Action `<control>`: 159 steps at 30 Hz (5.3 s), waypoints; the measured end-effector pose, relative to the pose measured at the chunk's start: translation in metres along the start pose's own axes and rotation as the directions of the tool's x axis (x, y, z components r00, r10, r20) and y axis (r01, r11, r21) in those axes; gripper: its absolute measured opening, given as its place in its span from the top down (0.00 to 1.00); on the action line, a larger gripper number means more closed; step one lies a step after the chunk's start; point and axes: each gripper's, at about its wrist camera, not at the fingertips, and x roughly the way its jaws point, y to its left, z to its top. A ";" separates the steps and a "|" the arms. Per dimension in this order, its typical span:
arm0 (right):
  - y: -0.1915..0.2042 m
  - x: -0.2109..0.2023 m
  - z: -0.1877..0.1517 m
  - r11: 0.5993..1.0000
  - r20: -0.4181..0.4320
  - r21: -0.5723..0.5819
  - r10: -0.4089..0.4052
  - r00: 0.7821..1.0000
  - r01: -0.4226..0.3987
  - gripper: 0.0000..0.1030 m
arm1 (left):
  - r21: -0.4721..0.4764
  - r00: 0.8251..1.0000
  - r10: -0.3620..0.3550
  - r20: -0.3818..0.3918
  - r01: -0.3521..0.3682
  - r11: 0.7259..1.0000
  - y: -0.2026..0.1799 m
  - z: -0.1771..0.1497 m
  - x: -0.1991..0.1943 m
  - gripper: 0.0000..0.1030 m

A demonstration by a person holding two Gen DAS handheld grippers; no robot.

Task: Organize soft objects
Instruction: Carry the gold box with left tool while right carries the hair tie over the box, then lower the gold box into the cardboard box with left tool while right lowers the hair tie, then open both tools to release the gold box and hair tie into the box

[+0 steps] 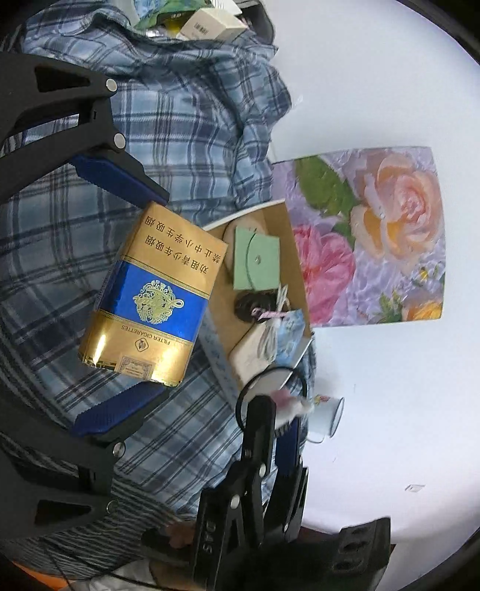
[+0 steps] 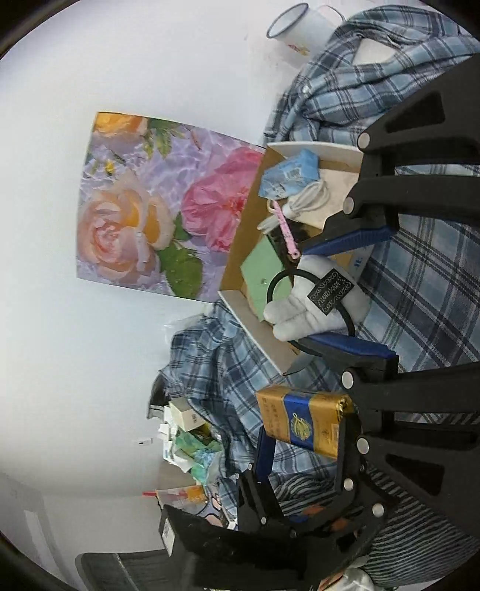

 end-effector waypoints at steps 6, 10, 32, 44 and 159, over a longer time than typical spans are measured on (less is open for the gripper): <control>-0.001 -0.017 0.013 1.000 0.053 -0.007 -0.027 0.998 0.028 0.60 | -0.022 0.998 0.024 0.050 -0.023 0.999 0.004 0.012 -0.016 0.07; -0.003 -0.030 0.023 0.999 0.085 -0.009 -0.048 0.995 0.049 0.60 | -0.039 0.996 0.031 0.086 -0.028 0.999 0.007 0.025 -0.030 0.07; -0.004 -0.093 0.086 0.989 0.262 -0.036 -0.129 0.956 0.143 0.60 | -0.026 0.948 0.071 0.311 -0.066 0.997 -0.007 0.115 -0.099 0.07; -0.013 -0.102 0.109 0.986 0.321 -0.029 -0.148 0.936 0.165 0.60 | -0.026 0.923 0.081 0.376 -0.077 0.997 -0.015 0.146 -0.108 0.07; -0.131 0.121 0.029 0.951 -0.167 0.295 -0.041 0.985 0.090 0.01 | -0.121 0.981 0.148 -0.129 -0.164 0.979 0.043 0.109 0.147 0.00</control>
